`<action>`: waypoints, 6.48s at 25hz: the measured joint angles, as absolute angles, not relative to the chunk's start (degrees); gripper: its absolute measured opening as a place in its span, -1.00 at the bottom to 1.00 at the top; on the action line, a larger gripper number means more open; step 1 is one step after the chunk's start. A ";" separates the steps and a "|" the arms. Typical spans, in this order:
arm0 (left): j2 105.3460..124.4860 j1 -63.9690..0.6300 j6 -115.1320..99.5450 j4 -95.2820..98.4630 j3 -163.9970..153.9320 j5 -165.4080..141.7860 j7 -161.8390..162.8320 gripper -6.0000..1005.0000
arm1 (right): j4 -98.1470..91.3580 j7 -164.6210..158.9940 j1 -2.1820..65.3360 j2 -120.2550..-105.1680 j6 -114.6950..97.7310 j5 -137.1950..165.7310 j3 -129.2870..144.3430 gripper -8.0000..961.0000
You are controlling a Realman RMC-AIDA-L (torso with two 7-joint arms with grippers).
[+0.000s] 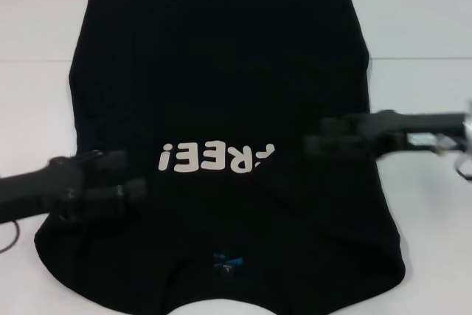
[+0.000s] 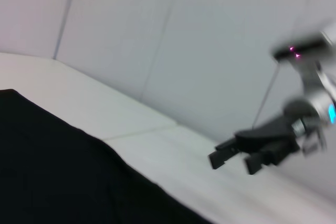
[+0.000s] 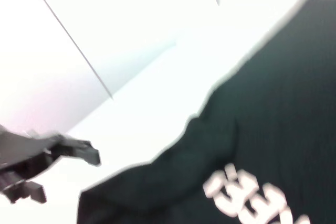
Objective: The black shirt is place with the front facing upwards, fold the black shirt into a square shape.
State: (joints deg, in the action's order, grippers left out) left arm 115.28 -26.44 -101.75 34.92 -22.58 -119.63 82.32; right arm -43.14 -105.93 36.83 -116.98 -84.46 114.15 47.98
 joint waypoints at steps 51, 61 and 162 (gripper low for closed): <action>112.62 -35.78 -95.43 52.04 -39.02 -156.85 143.32 0.69 | -31.20 -54.33 14.00 -118.26 -89.20 107.14 30.93 0.74; 112.69 -35.39 -95.18 52.41 -39.28 -156.43 142.24 -0.21 | -31.21 -54.33 14.24 -118.32 -89.41 107.13 30.49 0.74; 112.23 -34.72 -94.66 50.44 -36.21 -152.64 135.79 -0.89 | -52.06 -144.24 51.07 -120.12 -94.24 160.88 70.76 -0.82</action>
State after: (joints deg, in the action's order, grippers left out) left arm 112.23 -34.72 -94.66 50.44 -36.21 -152.64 135.79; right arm -52.06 -144.24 51.07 -120.12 -94.24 160.88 70.76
